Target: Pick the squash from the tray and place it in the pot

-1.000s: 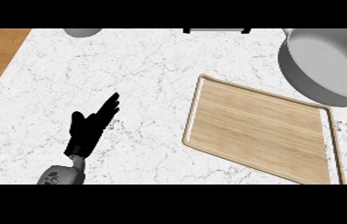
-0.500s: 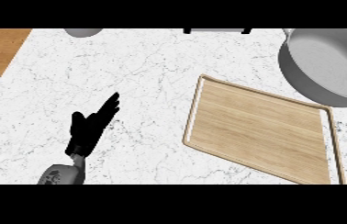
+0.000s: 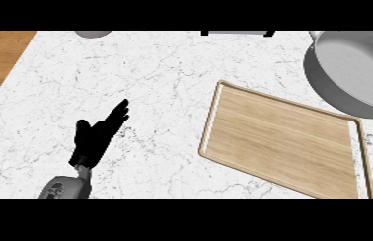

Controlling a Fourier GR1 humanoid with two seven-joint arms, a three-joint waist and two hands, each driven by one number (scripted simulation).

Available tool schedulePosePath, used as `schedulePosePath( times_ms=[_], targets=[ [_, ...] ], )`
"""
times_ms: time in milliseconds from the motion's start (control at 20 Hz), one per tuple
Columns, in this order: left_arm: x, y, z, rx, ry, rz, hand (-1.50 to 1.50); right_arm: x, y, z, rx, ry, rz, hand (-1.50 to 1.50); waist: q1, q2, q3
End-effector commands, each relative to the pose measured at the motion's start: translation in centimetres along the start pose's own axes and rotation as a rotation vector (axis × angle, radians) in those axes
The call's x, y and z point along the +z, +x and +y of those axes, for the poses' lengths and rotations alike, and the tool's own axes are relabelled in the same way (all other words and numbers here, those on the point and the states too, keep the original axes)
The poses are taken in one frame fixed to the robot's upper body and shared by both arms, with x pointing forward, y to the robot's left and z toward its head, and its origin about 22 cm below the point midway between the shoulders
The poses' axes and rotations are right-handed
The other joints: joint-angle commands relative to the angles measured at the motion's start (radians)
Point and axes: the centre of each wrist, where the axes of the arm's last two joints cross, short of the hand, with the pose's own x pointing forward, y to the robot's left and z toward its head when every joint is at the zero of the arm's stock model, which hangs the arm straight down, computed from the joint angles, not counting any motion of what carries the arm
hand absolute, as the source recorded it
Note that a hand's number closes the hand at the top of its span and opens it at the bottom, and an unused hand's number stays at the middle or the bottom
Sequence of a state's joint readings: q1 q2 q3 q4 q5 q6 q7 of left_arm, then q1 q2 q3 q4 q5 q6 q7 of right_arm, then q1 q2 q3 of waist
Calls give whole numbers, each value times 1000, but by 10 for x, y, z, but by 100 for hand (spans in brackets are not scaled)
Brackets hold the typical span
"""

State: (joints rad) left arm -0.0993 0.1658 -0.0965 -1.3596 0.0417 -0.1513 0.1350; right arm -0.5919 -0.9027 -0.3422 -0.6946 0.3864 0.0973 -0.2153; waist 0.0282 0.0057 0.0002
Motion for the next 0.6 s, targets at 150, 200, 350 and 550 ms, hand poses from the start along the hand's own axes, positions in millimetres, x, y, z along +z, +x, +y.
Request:
schedulePosePath(
  times_ms=[150, 200, 350, 550],
  targets=[
    [-4, 6, -21, -1, -5, -9, 0, -31, 37, 41, 146, 79, 8, 150, 12, 4, 1],
    [-1, 3, -3, 6, -21, -6, 0, -31, 34, 29, 209, 80, 22, 150, 20, 8, 1],
    [-17, 8, -2, -9, -2, -15, 0, -31, 44, 61, 431, 86, 47, 150, 16, 15, -1],
    [-7, 7, -3, -22, -32, -12, 0, -38, 45, 73, 558, 140, 128, 150, 38, 15, 1]
  ],
)
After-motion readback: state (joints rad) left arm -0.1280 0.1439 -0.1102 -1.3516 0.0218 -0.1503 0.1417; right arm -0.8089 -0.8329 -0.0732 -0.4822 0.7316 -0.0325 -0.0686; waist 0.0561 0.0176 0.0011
